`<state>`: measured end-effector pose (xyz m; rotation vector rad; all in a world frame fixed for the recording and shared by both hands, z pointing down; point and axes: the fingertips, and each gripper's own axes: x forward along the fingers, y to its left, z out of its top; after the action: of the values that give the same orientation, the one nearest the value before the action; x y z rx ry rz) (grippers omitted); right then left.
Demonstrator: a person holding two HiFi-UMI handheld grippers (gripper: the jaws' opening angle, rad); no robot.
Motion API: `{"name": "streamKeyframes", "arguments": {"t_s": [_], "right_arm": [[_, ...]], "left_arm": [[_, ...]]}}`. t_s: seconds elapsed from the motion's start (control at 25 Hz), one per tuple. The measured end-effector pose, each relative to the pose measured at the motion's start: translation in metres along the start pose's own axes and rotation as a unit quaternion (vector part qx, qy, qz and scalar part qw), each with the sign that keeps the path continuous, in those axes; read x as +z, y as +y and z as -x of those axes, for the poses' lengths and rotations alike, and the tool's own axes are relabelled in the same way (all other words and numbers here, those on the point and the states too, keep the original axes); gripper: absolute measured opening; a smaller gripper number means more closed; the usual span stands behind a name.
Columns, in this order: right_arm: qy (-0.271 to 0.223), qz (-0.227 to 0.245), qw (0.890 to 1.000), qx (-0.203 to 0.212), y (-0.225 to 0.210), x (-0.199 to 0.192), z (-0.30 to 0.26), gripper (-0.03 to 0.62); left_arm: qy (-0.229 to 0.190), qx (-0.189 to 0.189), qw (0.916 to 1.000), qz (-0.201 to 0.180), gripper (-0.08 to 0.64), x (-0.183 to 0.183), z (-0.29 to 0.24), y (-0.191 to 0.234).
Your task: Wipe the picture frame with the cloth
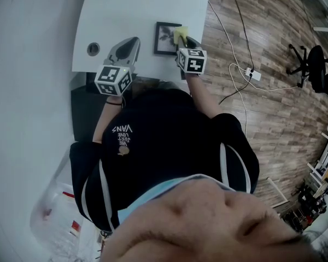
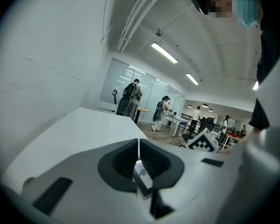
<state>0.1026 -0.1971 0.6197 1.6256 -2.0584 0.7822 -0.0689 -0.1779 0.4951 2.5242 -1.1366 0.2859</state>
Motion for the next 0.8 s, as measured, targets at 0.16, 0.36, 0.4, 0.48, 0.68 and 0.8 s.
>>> {"name": "streamKeyframes", "arguments": {"t_s": [0.16,0.36,0.4,0.48,0.68,0.8], "right_arm": [[0.002,0.011,1.000,0.022,0.021,0.001,-0.005,0.046],[0.005,0.025,0.999,0.047,0.049,0.002,-0.012,0.046],[0.006,0.027,0.998,0.052,0.054,0.002,-0.013,0.046],[0.006,0.030,0.998,0.062,0.064,0.002,-0.014,0.046],[0.008,0.033,0.996,0.083,0.084,0.000,-0.018,0.046],[0.011,0.036,0.995,0.092,0.092,-0.004,-0.020,0.046]], "left_arm": [[-0.003,0.016,0.9999,0.004,0.018,-0.002,0.012,0.005],[-0.006,0.042,0.9990,0.012,0.018,-0.007,0.033,0.017],[-0.006,0.046,0.9988,0.013,0.018,-0.007,0.037,0.019],[-0.008,0.054,0.9984,0.014,0.018,-0.008,0.044,0.021],[-0.009,0.071,0.9973,0.013,0.018,-0.008,0.058,0.025],[-0.008,0.078,0.9968,0.013,0.018,-0.010,0.064,0.026]]}}
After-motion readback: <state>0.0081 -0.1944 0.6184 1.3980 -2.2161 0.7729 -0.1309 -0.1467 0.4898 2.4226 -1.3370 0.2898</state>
